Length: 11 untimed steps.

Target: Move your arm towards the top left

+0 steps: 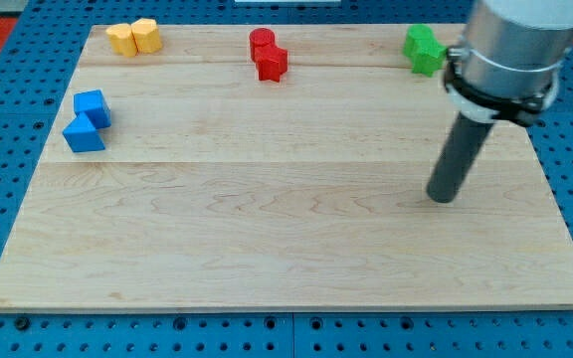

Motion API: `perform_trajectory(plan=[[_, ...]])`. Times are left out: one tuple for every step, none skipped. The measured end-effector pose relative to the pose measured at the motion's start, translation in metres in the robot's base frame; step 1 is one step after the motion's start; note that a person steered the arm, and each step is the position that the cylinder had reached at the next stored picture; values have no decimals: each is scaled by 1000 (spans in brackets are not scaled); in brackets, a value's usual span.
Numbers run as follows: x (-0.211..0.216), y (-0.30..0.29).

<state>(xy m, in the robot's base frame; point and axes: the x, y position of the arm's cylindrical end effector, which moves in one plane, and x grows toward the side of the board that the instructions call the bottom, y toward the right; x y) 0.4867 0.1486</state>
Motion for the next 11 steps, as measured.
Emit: perform_trajectory(plan=[[-37,-69],[-89,-149],[-129,-188],[-160,-223],[-181,-253],[-205,-265],[-239,-265],[-279,-269],[-295,-274],[-295,-277],[-295,-284]])
